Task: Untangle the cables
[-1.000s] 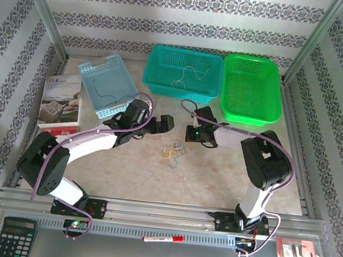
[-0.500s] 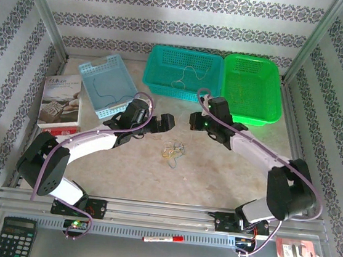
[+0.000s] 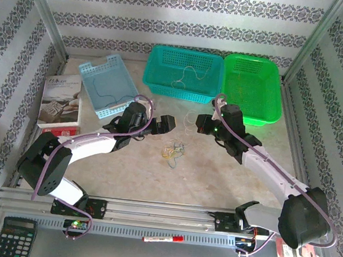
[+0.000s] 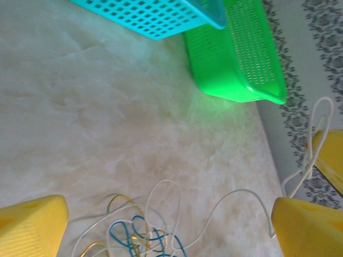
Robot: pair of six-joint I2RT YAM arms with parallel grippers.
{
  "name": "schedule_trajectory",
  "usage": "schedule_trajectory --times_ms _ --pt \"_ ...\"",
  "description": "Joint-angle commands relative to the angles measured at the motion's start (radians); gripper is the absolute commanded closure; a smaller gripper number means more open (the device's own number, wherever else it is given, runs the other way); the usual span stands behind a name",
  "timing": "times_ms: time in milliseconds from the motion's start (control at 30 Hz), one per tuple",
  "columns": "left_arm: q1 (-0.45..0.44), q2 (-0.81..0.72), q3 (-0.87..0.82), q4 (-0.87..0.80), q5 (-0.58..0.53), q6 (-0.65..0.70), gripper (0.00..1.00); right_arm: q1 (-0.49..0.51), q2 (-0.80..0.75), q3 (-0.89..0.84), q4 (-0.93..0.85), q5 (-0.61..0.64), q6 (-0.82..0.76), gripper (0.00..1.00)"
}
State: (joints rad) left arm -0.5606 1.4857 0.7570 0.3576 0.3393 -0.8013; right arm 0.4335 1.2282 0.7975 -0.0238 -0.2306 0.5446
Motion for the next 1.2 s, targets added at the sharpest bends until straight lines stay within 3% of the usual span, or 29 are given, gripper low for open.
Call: schedule_trajectory --times_ms 0,367,567,1167 --pt "0.008 -0.013 -0.033 0.212 0.078 -0.036 0.07 -0.015 -0.026 -0.014 0.026 -0.033 0.028 1.00" --pt "0.005 0.056 -0.055 0.496 0.213 -0.121 0.27 -0.019 -0.009 -0.014 0.038 -0.074 0.036 1.00" --pt "-0.002 0.118 -0.039 0.553 0.240 -0.156 0.36 -0.021 -0.002 -0.011 0.039 -0.090 0.036 1.00" --pt "-0.034 0.160 -0.010 0.572 0.249 -0.156 0.43 -0.020 0.012 -0.008 0.051 -0.114 0.047 1.00"
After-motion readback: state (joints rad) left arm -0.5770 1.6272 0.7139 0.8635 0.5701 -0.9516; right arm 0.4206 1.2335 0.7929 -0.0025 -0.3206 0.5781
